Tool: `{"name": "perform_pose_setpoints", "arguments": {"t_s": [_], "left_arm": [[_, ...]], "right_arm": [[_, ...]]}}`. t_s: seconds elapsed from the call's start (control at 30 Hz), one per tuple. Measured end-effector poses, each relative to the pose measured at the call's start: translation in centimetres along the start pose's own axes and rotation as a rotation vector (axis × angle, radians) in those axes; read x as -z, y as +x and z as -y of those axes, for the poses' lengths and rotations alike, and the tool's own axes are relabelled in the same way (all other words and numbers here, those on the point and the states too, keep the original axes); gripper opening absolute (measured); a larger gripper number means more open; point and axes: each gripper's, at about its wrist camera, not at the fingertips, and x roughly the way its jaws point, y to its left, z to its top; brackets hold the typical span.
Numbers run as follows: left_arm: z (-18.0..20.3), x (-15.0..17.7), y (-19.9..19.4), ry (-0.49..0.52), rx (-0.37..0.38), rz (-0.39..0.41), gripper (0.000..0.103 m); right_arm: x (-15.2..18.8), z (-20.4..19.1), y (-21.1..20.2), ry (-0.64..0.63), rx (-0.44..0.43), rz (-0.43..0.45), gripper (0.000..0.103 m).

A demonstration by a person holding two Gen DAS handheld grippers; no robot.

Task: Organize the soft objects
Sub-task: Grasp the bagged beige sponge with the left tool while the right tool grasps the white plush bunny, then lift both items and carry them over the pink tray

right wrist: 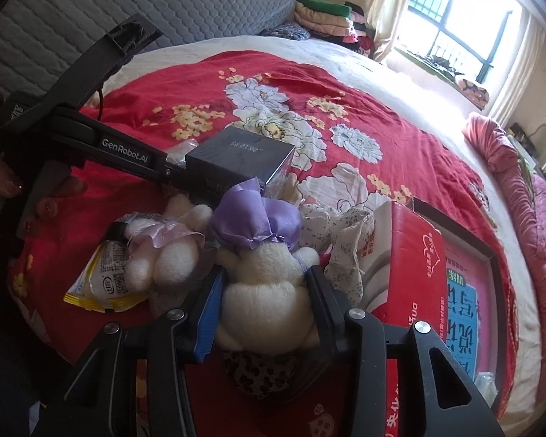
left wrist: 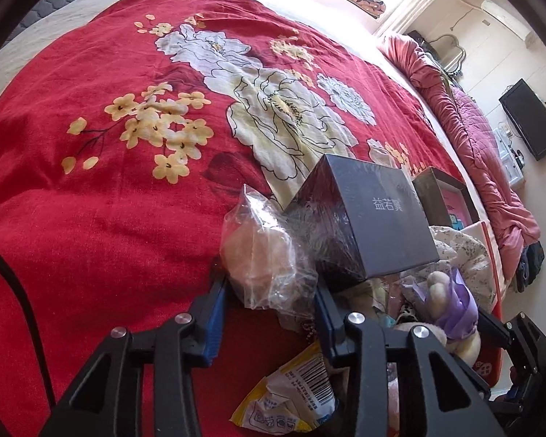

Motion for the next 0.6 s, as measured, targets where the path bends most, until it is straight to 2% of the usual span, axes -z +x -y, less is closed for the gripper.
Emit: {"name": "perform_pose_setpoints", "arguments": {"t_s": [0.2, 0.6], "left_arm": [[-0.7, 0.2, -0.7, -0.029, 0.037, 0.010, 0.040], [0.2, 1.9, -6.1, 0.039, -0.060, 0.095, 0.040]], "right_arm": [[0.2, 0.1, -1.4, 0.051, -0.024, 0.039, 0.047], [0.2, 1.0, -3.4, 0.128, -0.067, 0.090, 0.047]]}}
